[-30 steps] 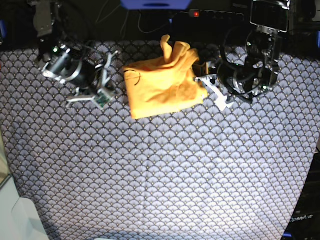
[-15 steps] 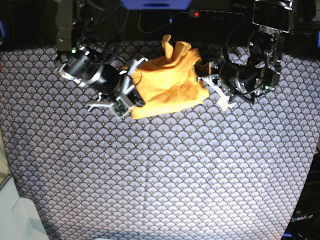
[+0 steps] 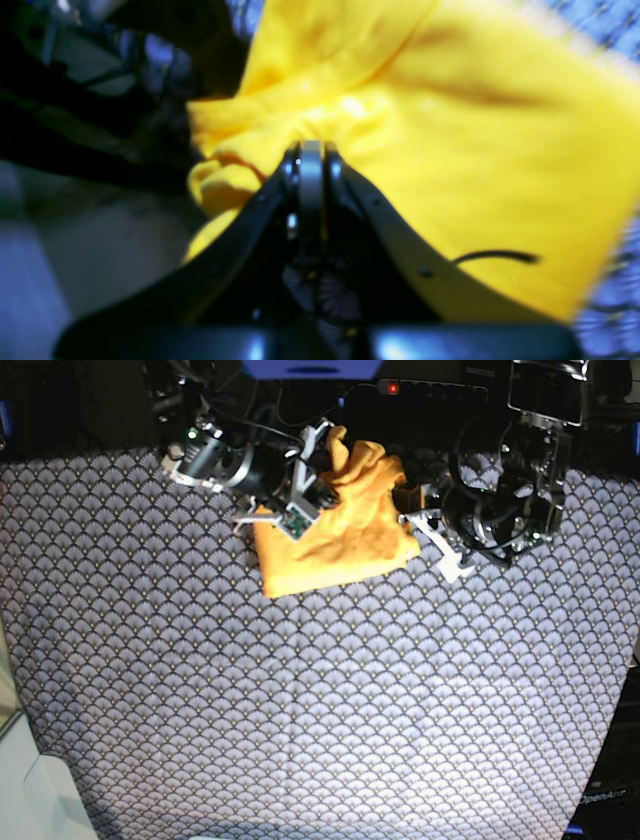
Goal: Fold the T-shirt properly
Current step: 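Grip the bundle's side with the right gripper and pull it straight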
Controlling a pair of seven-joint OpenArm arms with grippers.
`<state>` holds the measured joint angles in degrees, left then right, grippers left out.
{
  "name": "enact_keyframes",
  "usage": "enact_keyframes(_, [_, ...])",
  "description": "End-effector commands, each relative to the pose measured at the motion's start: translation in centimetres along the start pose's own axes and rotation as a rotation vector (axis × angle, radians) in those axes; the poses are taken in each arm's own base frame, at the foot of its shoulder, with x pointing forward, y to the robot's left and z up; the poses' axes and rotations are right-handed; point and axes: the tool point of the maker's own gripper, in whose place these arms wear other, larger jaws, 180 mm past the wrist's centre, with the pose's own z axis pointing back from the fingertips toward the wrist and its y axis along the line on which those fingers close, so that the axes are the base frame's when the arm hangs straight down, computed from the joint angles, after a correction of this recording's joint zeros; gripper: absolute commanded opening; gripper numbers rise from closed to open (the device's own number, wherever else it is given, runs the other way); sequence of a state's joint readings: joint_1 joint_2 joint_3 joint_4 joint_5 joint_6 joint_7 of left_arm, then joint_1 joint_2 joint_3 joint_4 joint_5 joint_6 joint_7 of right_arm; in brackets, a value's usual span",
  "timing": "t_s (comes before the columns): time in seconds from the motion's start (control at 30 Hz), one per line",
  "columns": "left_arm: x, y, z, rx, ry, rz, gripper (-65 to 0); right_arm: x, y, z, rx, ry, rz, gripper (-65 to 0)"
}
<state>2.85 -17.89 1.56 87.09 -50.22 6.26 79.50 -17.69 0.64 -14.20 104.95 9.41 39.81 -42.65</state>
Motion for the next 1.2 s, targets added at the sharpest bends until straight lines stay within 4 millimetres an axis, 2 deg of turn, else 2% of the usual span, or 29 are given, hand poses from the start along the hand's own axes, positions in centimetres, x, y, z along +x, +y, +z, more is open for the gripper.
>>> enact_keyframes(0.0, [0.7, 0.0, 0.7, 0.006, -0.016, -0.012, -65.0, 0.8, -0.1, -0.1, 0.007, -0.043, -0.004, -65.0])
enact_keyframes(0.1, [0.7, 0.0, 0.7, 0.006, -0.016, -0.012, -65.0, -0.9, -0.3, -0.6, 0.021, -0.031, -0.029, -65.0])
enact_keyframes(0.3, [0.8, 0.4, 1.0, 0.018, -0.017, -0.011, -65.0, -2.6, -0.8, -1.0, 0.025, 0.0, -0.052, -65.0])
enact_keyframes(0.43, [0.8, 0.5, 1.0, 0.02, -0.018, -0.013, -65.0, -2.6, -2.1, -1.3, 0.007, 0.005, -0.055, -65.0])
enact_keyframes(0.57, [0.8, 0.5, 1.1, 0.02, -0.019, -0.014, -65.0, -1.3, -1.9, 0.7, -0.016, -0.028, 0.007, -65.0])
enact_keyframes(0.67, [0.8, 0.5, 1.0, 0.02, -0.018, -0.013, -65.0, 1.5, -0.7, 2.9, -0.037, -0.103, 0.065, -65.0])
enact_keyframes(0.73, [0.8, 0.5, 1.1, 0.02, -0.019, -0.014, -65.0, 2.5, -0.1, 4.0, -0.042, -0.129, 0.097, -65.0])
enact_keyframes(0.87, [0.9, 0.4, 1.1, 0.02, -0.021, -0.016, -65.0, 2.9, -0.4, 4.0, -0.045, -0.137, 0.111, -65.0])
enact_keyframes(1.17, [0.7, 0.5, 1.0, 0.02, -0.017, -0.013, -65.0, 5.7, -4.0, 3.9, -0.119, -0.117, 0.202, -65.0])
